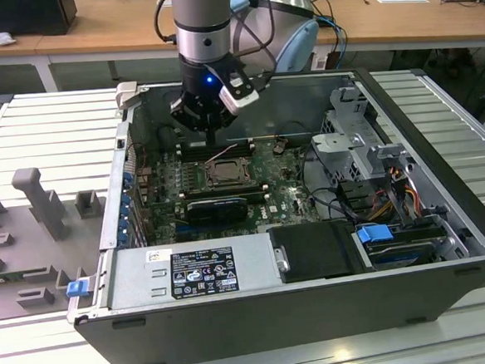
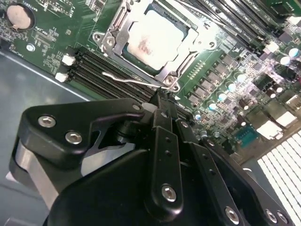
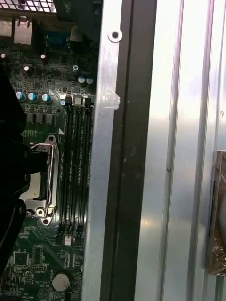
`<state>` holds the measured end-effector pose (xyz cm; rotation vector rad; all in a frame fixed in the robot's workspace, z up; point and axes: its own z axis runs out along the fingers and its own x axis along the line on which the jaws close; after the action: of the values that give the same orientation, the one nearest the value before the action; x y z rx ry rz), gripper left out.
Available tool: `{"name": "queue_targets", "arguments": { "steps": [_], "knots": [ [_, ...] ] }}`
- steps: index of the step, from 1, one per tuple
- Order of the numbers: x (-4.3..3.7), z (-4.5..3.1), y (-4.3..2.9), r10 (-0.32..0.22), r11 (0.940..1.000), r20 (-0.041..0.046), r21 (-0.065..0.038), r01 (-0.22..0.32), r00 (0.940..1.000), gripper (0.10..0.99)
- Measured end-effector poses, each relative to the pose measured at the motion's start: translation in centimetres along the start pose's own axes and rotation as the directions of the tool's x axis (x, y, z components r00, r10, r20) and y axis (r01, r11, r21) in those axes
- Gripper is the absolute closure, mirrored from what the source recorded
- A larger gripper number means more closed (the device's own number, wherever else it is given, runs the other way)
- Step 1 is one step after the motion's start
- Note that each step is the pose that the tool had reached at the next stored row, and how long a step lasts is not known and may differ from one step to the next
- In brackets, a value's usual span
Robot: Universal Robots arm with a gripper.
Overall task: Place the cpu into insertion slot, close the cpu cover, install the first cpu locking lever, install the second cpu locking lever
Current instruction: 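Install the first cpu locking lever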
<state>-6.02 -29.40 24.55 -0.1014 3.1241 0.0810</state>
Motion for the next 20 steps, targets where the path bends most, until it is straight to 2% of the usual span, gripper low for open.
{"name": "queue_targets", "arguments": {
  "steps": [1, 2, 5, 7, 8, 14, 17, 20],
  "knots": [
    [-0.02, 0.12, -0.03, 0.0, 0.9999, 0.0003, -0.011, 0.0, 1.0, 0.98],
    [-0.18, 0.45, -0.07, 0.0, 0.9999, 0.0011, -0.017, 0.0, 1.0, 0.98],
    [-0.77, 1.2, -0.14, 0.001, 0.9998, 0.001, -0.018, -0.001, 1.0, 0.98],
    [-0.97, 1.27, -0.14, 0.0, 0.9994, 0.0022, -0.035, 0.0, 1.0, 0.98],
    [-1.08, 1.33, -0.13, 0.0, 0.9992, 0.0025, -0.04, 0.0, 1.0, 0.98],
    [-1.53, 1.75, 0.11, -0.03, 0.9987, 0.0011, -0.042, 0.03, 0.9996, 0.98],
    [-1.82, 1.99, 0.53, -0.035, 0.9985, 0.0007, -0.042, 0.035, 0.9994, 0.98],
    [-3.26, 2.37, 0.54, -0.035, 0.9985, 0.0007, -0.042, 0.035, 0.9994, 0.98]
  ]
}}
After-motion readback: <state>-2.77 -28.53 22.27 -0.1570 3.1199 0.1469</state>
